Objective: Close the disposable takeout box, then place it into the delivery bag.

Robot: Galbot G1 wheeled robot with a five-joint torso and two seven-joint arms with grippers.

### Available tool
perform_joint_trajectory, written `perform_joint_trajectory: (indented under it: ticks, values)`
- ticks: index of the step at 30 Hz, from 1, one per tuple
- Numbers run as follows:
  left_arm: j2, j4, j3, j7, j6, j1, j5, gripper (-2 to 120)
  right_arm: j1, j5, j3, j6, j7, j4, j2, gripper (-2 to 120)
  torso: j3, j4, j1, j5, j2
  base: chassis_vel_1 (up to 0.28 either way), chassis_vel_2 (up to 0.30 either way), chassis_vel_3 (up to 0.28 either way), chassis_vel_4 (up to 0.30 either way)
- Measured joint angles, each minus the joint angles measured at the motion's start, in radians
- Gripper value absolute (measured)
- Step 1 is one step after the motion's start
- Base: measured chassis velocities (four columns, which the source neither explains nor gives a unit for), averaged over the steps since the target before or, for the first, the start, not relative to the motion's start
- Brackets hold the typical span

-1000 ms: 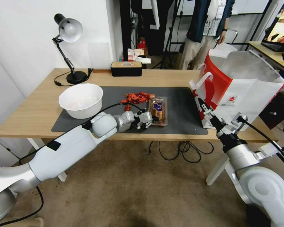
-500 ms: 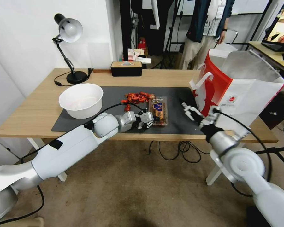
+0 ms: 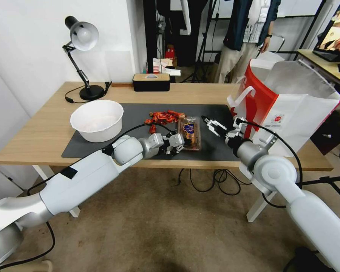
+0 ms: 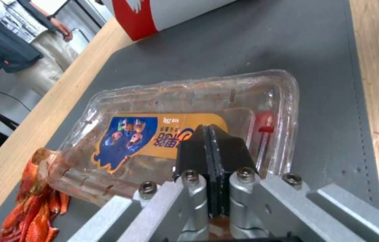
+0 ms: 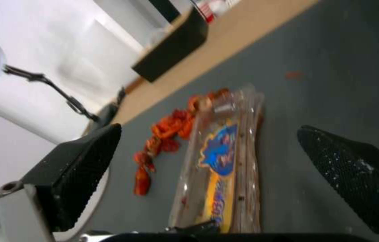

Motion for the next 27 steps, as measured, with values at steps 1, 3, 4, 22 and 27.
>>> perform_joint_trajectory:
  ticks: [1, 3, 4, 22, 27]
  values:
    - [0.002, 0.0, 0.0, 0.0, 0.0, 0.0, -0.002, 0, 0.011, 0.009, -0.007, -0.007, 0.011, -0.007, 0.005, 100, 0.0, 0.0, 0.0, 0.0, 0.0, 0.0, 0.0, 0.0, 0.0]
    - [0.005, 0.0, -0.002, -0.001, -0.001, 0.0, -0.003, 0, 0.022, 0.014, -0.016, -0.015, 0.02, -0.016, 0.009, 100, 0.0, 0.0, 0.0, -0.0001, 0.0, 0.0, 0.0, 0.0, 0.0]
    - [0.007, 0.001, -0.003, -0.001, -0.002, 0.0, -0.004, 0, 0.034, 0.021, -0.025, -0.025, 0.03, -0.025, 0.011, 100, 0.0, -0.0001, 0.0, 0.0, 0.0, 0.0, 0.0, 0.0, 0.0]
    - [-0.011, 0.021, -0.019, -0.002, -0.013, 0.013, -0.002, 0, 0.306, 0.133, -0.241, -0.188, 0.188, -0.212, 0.085, 100, 0.0, 0.0002, 0.0, -0.0001, 0.0, 0.0, 0.0, 0.0, 0.0]
    - [-0.012, 0.025, -0.019, -0.001, -0.017, 0.014, -0.002, 0, 0.323, 0.172, -0.249, -0.208, 0.255, -0.227, 0.094, 100, 0.0, 0.0, 0.0, 0.0, 0.0, 0.0, 0.0, 0.0, 0.0]
